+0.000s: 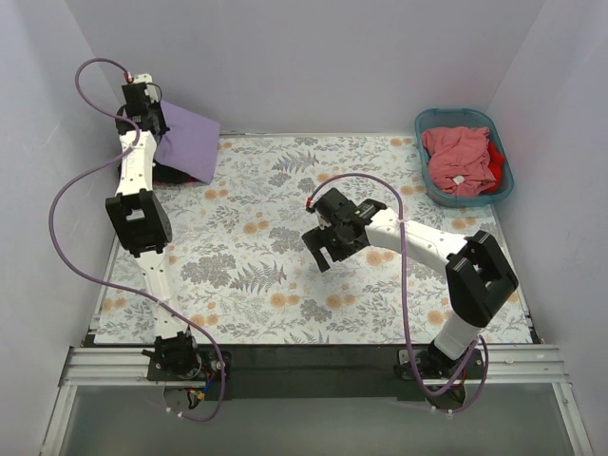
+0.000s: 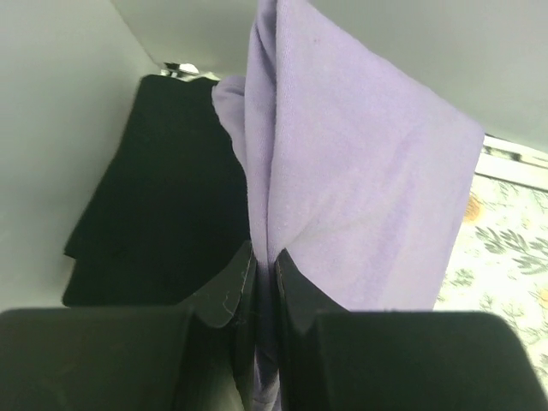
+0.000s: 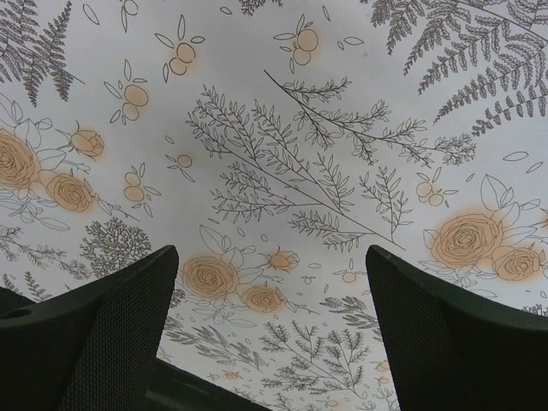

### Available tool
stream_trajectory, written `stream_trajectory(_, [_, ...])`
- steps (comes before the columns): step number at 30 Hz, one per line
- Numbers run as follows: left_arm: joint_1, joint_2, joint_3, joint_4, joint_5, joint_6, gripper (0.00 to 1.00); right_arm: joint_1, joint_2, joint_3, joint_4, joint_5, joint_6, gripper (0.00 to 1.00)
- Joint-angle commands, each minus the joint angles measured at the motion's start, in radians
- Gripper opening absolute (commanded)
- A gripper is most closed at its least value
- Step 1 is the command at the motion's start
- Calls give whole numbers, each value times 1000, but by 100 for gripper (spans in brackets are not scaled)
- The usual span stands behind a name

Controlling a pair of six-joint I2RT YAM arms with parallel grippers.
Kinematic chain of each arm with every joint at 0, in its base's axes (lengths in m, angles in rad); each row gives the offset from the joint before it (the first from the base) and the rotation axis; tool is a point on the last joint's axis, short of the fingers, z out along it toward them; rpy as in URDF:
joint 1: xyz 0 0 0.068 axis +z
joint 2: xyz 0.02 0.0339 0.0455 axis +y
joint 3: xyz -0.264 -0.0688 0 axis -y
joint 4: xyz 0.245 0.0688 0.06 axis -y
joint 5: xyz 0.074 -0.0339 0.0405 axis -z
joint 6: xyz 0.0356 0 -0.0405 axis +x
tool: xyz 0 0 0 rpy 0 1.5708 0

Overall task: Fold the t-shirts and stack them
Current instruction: Neatly place the folded tshirt to the corner

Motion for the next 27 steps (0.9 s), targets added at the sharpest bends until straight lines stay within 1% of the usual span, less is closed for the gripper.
stream_trajectory(1, [61, -4, 55, 47, 31, 10, 0, -5, 22, 61, -37, -24, -1, 96])
stream_trajectory(5, [82, 33, 61, 71, 3, 24, 0, -5, 58, 92, -55, -38, -1, 96])
stream_trajectory(6, [84, 39, 63, 76, -5, 30, 0, -5, 62, 97, -55, -42, -1, 98])
stream_trajectory(13, [91, 99, 54, 133, -135, 106, 0, -5, 99, 132, -81, -45, -3, 98])
stream_trajectory(19, [90, 136, 47, 234, -215, 188, 0, -5, 116, 134, -89, -52, -3, 98])
stream_trajectory(22, [85, 148, 41, 292, -253, 257, 0, -5, 121, 135, -92, -52, -7, 98])
stream_trajectory(27, [85, 164, 34, 329, -284, 287, 0, -5, 131, 149, -98, -53, -10, 98])
